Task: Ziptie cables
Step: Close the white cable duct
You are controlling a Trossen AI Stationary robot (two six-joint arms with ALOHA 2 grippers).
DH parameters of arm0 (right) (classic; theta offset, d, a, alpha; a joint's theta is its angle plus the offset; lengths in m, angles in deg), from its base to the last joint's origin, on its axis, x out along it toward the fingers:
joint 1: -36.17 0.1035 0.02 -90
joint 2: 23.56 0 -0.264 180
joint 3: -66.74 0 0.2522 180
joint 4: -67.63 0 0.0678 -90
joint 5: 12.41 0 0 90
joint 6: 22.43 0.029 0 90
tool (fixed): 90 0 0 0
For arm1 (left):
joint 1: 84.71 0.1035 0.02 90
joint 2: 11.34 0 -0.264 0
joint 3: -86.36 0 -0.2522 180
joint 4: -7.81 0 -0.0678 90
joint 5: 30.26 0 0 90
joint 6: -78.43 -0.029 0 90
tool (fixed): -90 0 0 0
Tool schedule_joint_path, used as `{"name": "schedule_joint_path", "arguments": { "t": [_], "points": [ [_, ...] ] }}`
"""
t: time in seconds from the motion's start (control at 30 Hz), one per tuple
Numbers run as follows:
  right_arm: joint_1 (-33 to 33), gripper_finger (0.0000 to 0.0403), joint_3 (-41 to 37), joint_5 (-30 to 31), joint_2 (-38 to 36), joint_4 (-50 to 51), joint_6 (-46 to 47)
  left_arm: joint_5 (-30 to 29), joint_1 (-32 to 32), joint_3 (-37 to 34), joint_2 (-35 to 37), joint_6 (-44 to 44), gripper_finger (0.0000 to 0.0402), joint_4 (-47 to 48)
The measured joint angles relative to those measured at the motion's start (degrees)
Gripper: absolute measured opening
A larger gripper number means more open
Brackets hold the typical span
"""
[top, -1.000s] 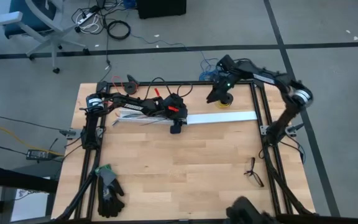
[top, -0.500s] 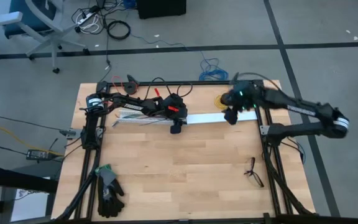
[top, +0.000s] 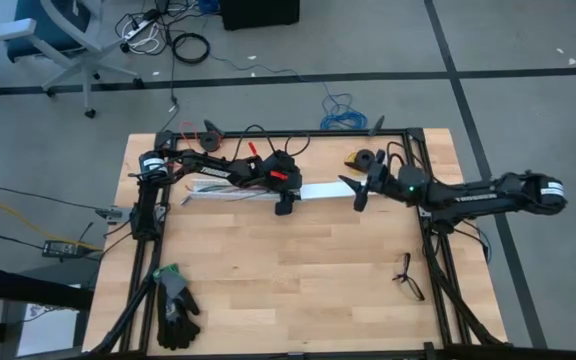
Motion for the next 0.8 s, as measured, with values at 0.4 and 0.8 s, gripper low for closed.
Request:
{"name": "schedule_joint_path", "arguments": {
  "t": [0.4,0.8],
  "points": [
    [-0.5,0.0197,8.4,3.4,6.3,17.8,-12.3,-0.1,0.0,0.0,0.0,2.0,0.0204,-0.7],
    [1.2,0.0228,12.9,3.4,6.7,33.7,0.0,-0.1,0.1,0.0,0.0,1.8,0.0204,-0.5]
  ]
}}
